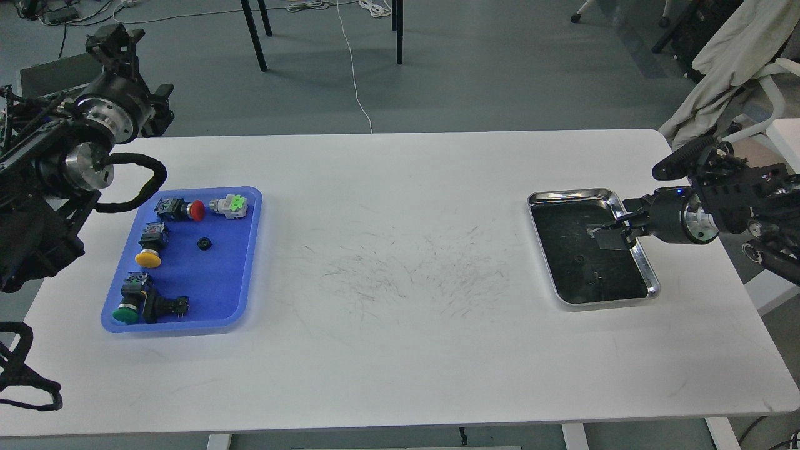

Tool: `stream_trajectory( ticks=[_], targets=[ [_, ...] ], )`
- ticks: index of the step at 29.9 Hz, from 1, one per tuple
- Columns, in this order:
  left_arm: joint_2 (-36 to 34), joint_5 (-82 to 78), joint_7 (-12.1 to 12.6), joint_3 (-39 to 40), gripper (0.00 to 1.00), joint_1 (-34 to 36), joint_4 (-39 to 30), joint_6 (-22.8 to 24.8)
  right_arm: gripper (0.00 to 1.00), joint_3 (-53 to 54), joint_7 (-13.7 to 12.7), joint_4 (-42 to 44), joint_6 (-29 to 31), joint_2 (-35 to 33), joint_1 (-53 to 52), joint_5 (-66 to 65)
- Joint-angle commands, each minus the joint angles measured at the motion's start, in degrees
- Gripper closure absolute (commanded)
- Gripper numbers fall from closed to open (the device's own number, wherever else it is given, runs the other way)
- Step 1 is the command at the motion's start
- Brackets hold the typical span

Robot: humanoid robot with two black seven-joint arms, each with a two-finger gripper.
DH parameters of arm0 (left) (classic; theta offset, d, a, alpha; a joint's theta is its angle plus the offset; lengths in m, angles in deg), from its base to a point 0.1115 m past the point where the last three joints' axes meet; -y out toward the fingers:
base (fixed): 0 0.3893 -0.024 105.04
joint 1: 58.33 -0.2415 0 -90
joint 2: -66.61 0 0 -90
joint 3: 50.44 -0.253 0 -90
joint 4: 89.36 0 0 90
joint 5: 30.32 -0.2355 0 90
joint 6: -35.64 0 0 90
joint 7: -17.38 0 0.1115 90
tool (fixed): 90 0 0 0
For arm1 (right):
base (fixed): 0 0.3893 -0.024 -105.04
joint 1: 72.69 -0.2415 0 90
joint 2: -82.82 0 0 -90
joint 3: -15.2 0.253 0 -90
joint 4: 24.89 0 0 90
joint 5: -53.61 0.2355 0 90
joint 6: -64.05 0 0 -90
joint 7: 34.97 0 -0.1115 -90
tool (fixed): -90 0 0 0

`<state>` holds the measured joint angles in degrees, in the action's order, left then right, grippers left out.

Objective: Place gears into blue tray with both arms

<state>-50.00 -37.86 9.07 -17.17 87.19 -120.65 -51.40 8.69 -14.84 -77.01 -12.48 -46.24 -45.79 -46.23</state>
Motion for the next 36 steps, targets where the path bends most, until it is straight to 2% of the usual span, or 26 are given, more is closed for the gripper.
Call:
stream_trajectory(
  ticks=[1,7,16,27,36],
  targets=[
    [-0.3,0.1,-0.1,0.1,0.09,0.0,0.0,0.0,0.15,-0.8,0.3,1.0,0.1,3.0,-0.1,-0.2],
    [-0.2,1.3,0.0,0.3,0.09,-0.1,0.0,0.1,0.16,-5.1,2.2,1.0,0.0,4.0,-1.0,-0.5],
    [-0.2,1.3,0.0,0.3,0.09,-0.1,1.1,0.1,0.17,-8.5,3.3,2.5,-0.1,3.6,-1.7,-0.8],
    [-0.2,1.2,-0.2,-0.1,0.09,-0.1,1.2,0.1,0.28,-8.6,3.3,4.6,-0.2,5.2,-1.3,-0.8],
    [-0.4,1.2,-0.8,-0.1,0.09,-0.2,1.3,0.1,0.3,-8.7,3.3,5.4,-0.2,6.2,-0.3,-0.8]
  ],
)
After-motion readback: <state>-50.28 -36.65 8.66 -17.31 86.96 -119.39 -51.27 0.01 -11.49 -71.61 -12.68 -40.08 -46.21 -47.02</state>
